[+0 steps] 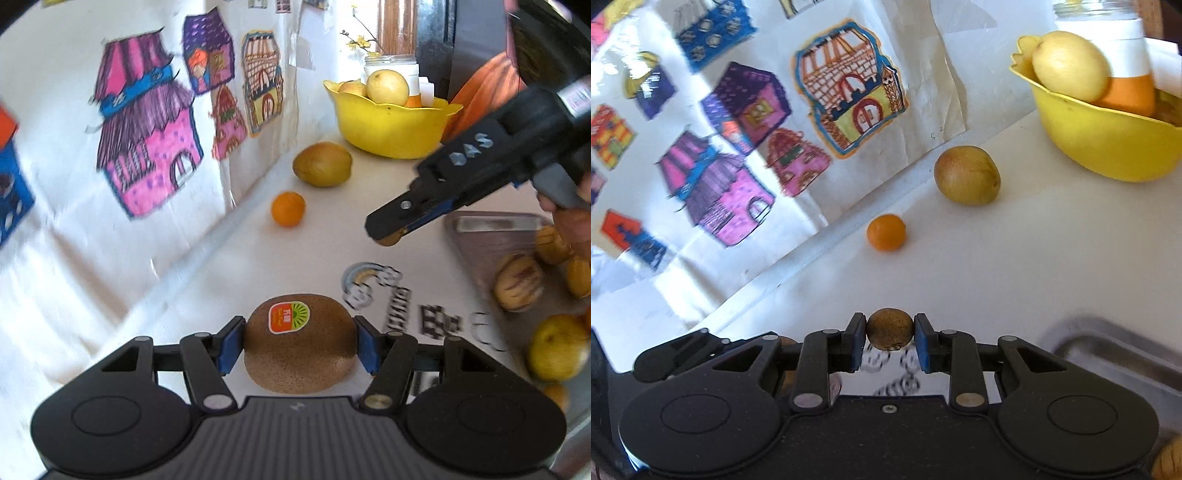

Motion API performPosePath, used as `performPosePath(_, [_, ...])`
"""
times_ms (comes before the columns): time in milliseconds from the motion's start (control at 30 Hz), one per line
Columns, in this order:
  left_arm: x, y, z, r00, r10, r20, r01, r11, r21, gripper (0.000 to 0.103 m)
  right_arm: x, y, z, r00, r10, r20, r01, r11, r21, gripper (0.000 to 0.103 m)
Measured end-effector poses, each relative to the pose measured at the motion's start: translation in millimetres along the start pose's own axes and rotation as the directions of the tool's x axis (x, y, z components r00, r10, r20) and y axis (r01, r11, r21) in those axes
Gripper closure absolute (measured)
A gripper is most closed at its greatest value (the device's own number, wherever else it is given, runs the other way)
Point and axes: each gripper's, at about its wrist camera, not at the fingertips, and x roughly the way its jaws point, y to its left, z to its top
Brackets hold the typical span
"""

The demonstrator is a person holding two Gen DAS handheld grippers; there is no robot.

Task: Organize fruits
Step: 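Close the right tool on the small brown fruit beside the small orange, then carry the kiwi and brown fruit onto the metal tray and open both tools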

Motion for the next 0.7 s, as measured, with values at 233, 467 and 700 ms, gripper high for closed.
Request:
performPosePath(233, [-19,8,-18,0.991,-0.133,-0.004,0.129,0.971,-0.2,0.037,-39,7,-24,0.999,-0.02,0.035,0.021,0.999,-0.03,0.073])
performPosePath(467, [-37,-10,-35,0.976,-0.211,0.055,0.218,0.939,-0.266,0.037,-82,0,-56,0.994,-0.016,0.105,0.021,0.999,-0.046,0.073])
performPosePath(700, [-58,-42,-44,0.953,-0.281,0.116,0.303,0.904,-0.302,0.037,-134,-1,-98,0.975,-0.024,0.222,0.042,0.996,-0.074,0.073])
